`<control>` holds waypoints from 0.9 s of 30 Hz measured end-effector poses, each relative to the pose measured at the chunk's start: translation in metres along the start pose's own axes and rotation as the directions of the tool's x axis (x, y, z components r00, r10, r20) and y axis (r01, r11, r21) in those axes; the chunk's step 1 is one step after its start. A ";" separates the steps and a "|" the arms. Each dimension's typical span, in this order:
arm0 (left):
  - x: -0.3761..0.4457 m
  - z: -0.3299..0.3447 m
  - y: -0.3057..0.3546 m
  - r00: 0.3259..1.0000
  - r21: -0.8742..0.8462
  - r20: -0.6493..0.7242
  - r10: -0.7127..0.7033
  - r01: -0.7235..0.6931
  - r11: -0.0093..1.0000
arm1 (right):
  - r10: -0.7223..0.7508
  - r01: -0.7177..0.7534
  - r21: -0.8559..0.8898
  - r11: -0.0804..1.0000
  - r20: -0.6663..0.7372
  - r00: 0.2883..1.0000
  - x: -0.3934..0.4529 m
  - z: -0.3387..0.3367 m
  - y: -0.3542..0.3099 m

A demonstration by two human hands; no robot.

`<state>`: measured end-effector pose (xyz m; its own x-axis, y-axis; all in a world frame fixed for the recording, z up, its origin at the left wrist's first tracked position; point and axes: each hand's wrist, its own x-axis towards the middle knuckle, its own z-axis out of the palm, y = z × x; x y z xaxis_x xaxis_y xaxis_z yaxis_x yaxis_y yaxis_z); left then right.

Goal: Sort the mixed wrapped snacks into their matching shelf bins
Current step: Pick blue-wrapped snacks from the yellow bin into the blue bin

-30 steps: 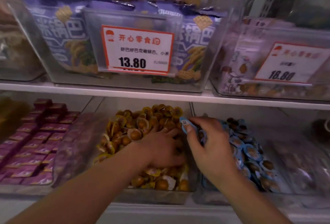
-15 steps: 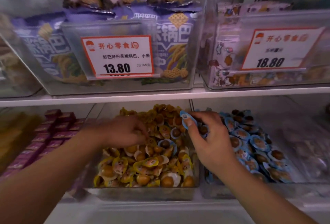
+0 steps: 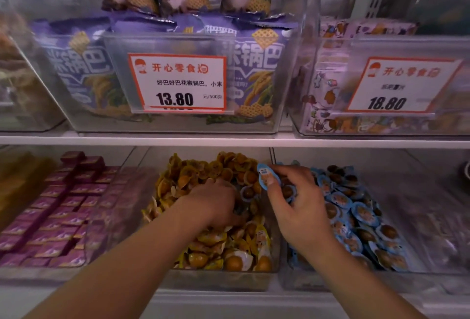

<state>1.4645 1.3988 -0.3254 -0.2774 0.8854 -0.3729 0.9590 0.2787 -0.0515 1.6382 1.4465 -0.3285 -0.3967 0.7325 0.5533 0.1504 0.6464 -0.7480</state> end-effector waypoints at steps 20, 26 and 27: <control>-0.018 0.021 -0.018 0.818 -0.660 -0.553 -0.155 -0.317 0.681 | -0.031 0.031 0.006 1.000 0.013 0.999 0.002 -0.002 -0.004; -0.053 0.011 -0.027 0.770 -0.883 -0.449 -0.454 -0.461 0.092 | 0.056 -0.048 0.093 0.995 -0.085 0.995 0.003 -0.012 -0.028; -0.058 0.011 -0.026 0.770 -0.884 -0.432 -0.471 -0.464 0.052 | 0.075 -0.063 0.113 0.992 -0.107 0.991 0.002 -0.015 -0.034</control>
<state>1.4568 1.3361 -0.3124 -0.6900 0.7107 0.1371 0.1272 -0.0674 0.9896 1.6461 1.4291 -0.2962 -0.2856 0.7974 0.5317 0.0714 0.5709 -0.8179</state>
